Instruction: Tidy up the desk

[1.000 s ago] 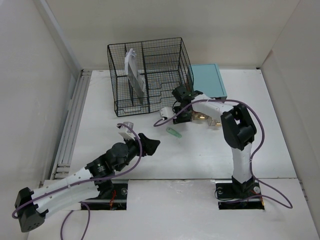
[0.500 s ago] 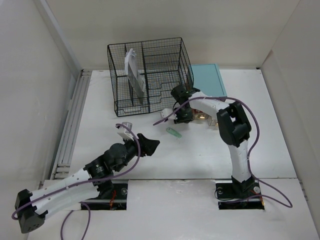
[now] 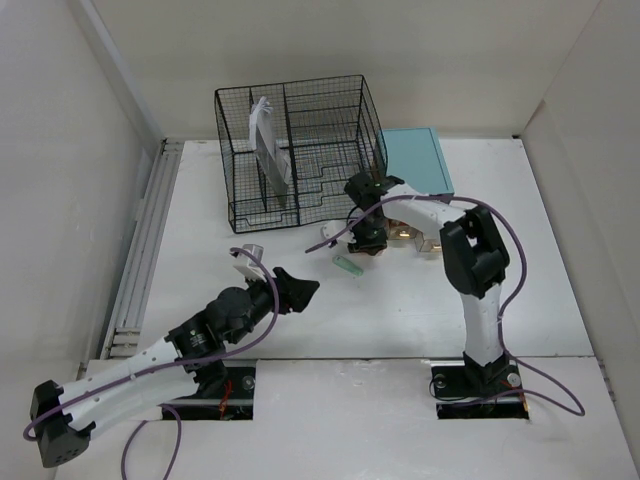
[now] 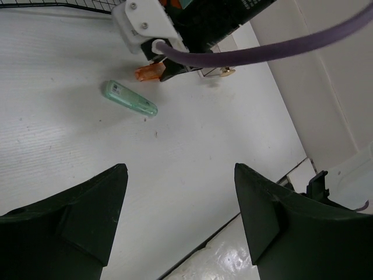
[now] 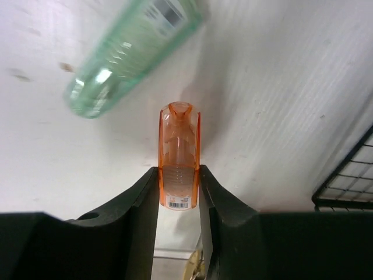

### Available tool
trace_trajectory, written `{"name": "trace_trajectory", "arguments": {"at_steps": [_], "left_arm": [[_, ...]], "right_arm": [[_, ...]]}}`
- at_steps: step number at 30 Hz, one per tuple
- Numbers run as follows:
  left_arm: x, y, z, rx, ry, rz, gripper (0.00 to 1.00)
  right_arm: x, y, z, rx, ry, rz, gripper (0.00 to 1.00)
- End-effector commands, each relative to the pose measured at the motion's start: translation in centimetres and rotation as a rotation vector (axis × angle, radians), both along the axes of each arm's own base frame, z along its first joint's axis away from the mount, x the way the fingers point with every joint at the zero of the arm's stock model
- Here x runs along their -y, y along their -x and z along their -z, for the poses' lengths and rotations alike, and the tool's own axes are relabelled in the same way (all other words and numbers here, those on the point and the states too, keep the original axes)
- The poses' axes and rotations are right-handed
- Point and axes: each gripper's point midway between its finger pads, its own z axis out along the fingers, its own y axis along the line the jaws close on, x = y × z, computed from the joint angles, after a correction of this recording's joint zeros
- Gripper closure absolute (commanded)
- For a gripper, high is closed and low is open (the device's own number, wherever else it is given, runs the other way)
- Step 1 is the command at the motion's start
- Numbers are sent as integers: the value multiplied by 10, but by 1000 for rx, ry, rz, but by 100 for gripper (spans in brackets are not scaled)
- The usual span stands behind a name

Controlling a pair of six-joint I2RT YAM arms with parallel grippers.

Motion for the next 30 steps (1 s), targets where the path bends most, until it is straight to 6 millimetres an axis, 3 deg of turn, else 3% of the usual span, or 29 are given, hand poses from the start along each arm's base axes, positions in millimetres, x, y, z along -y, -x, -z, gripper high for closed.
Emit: {"name": "trace_trajectory", "arguments": {"at_steps": [1,3,6,7,9,12,14,18,22,25,30], "left_arm": [[0,0,-8,21,24,5,29],[1,1,-7,21,28,14,29],[4,0,-6,21,28,14,29],[5,1,-6,20,28,23,29],[5,1,-1,15,21,23,29],[10,-2,1,12,17,23,29],[15,-3,9,7,-3,37,29],[24,-5,15,-4,-27,60,29],[32,-6,15,-1,-16,79,29],[36,-6,18,-7,-20,90,30],[37,-5,15,-3,-12,99,30]], "right_arm": [[-32,23,-63,8,-204,-32,83],[-38,23,-95,60,-276,-6,83],[-41,20,-115,138,-326,58,83],[-34,15,-132,212,-329,94,83],[-28,6,-146,288,-347,179,83],[9,-11,-159,401,-323,350,83],[42,-18,-160,440,-300,458,83],[85,-18,-162,460,-286,562,83],[114,-17,-158,449,-249,621,83],[129,-19,-141,414,-216,652,83],[141,-23,-118,359,-185,665,83]]}}
